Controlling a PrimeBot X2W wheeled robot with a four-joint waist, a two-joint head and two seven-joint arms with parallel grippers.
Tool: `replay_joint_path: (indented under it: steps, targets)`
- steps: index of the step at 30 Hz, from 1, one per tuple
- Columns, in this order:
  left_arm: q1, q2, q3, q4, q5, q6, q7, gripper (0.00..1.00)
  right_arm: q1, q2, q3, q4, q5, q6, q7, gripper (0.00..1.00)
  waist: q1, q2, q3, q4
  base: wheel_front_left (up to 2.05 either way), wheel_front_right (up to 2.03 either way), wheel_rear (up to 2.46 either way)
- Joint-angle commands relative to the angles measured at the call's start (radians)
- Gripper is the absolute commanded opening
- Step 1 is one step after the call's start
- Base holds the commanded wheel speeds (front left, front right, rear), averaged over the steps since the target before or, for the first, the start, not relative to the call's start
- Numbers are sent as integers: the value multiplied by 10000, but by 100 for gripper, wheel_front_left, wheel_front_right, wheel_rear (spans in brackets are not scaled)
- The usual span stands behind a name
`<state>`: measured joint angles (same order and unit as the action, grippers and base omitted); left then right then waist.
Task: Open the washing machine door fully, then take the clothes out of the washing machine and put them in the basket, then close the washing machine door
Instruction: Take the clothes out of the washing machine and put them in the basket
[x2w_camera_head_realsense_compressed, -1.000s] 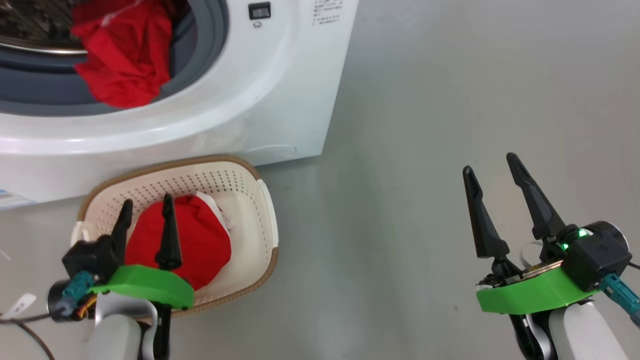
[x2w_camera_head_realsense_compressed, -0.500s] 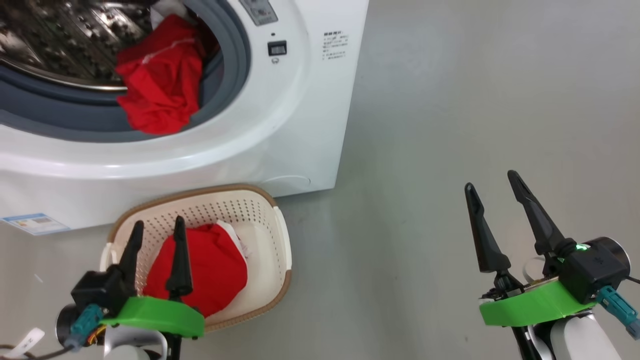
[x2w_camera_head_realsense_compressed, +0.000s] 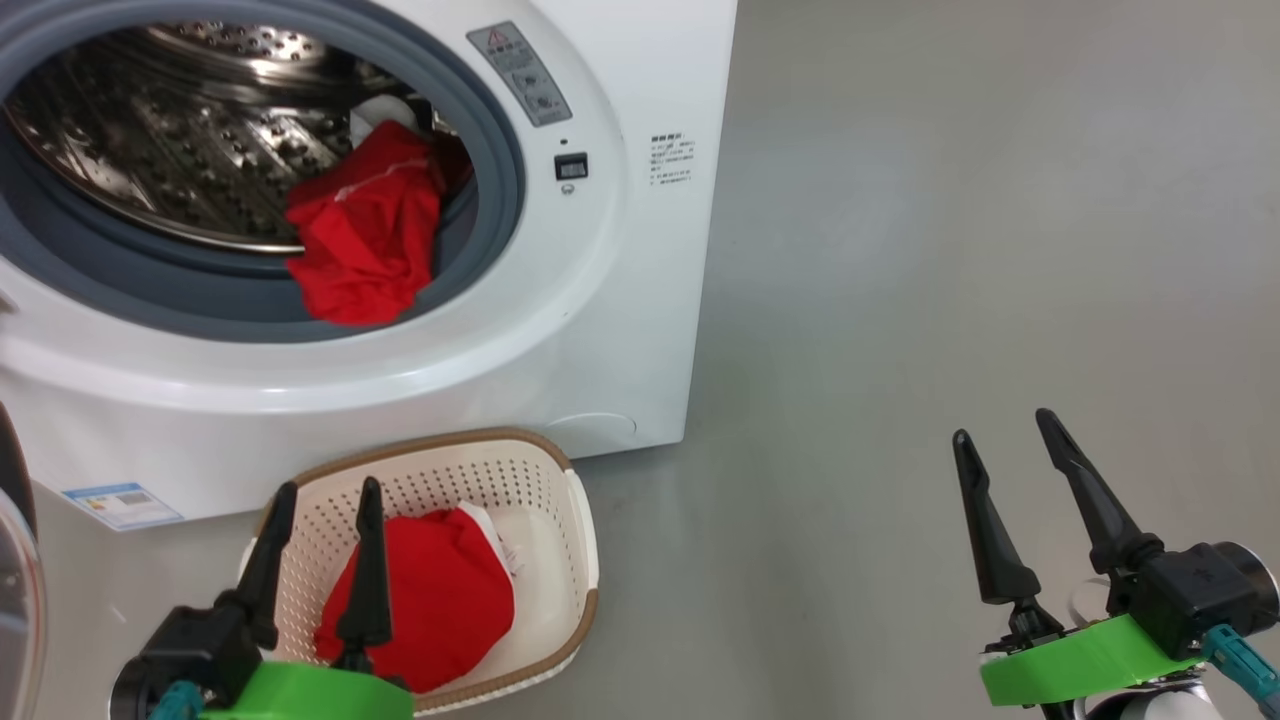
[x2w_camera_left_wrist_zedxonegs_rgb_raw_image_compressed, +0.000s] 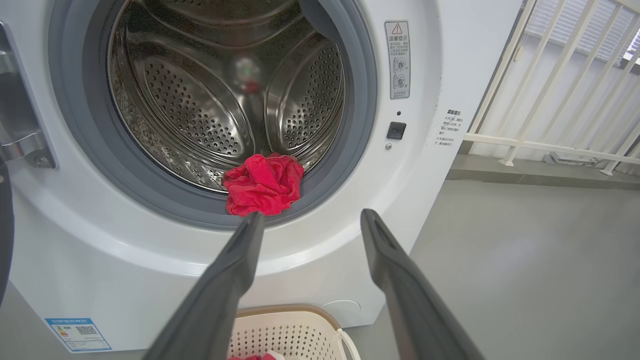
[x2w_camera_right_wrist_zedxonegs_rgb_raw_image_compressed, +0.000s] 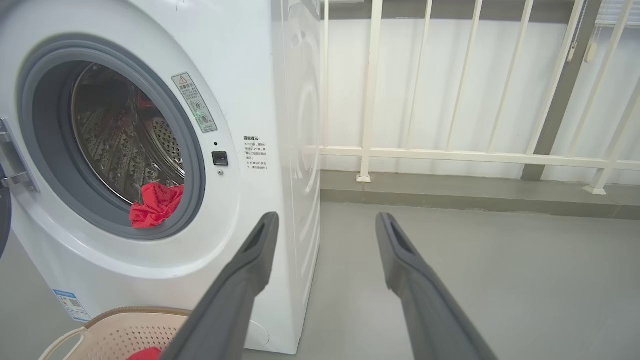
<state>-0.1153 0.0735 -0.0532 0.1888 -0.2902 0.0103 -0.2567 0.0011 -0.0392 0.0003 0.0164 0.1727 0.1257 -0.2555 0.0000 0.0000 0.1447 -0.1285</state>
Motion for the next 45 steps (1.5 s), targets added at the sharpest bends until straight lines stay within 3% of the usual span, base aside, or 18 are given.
replay_joint_path:
  steps: [1, 27, 45]
  targets:
    - [96, 48, 382, -440, 183, -29, -51, 100, 4, -110, 113, -286, -123, 50, -63, 100, 0, 0, -209, -13, 0, 0, 0]
    - [1355, -118, 595, -801, 265, 275, -51, 100, 951, -110, -274, -484, -162, 50, -63, 100, 0, 0, -1310, 21, 0, 0, 0]
    - [1279, -144, 494, -871, 217, 278, -51, 100, 863, -110, -120, -539, -250, 50, -63, 100, 0, 0, -1106, 248, 0, 0, 0]
